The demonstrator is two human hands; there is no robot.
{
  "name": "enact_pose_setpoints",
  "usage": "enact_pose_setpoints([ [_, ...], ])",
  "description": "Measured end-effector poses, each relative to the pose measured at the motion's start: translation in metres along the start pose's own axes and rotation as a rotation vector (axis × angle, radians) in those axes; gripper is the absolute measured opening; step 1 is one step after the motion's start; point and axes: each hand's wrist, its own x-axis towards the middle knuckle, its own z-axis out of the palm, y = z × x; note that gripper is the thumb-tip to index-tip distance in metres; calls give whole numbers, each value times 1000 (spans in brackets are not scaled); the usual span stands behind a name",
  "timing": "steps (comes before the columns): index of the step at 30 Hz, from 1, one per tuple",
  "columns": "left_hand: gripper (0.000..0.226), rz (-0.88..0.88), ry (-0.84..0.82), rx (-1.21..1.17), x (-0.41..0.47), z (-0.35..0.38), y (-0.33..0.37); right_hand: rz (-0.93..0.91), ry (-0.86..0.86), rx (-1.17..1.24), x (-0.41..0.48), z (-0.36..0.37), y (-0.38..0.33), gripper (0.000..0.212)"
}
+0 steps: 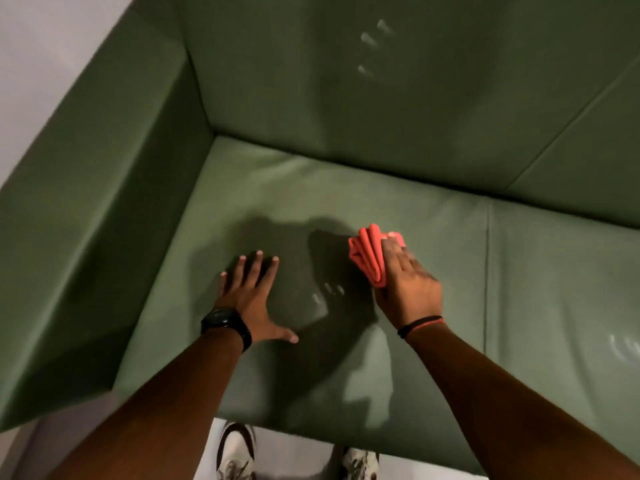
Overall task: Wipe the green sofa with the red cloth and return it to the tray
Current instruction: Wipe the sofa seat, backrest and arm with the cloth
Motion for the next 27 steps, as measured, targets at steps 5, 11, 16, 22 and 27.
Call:
enact_pose_setpoints([
  [5,151,-4,89,12,-4,26,-18,-3,-140,-60,-13,52,-38,59],
  [11,146,35,157,-16,-3,33,-22,-436,-187,21,-52,74,-89,61],
  [16,147,38,228,-7,-2,38,-21,-97,-207,11,-33,72,-75,81],
  [22,145,40,243,3,-2,37,-21,-331,-259,-19,-37,65,-62,76],
  [27,147,26,233,16,-1,36,-20,6,-231,-16,-34,55,-47,76],
])
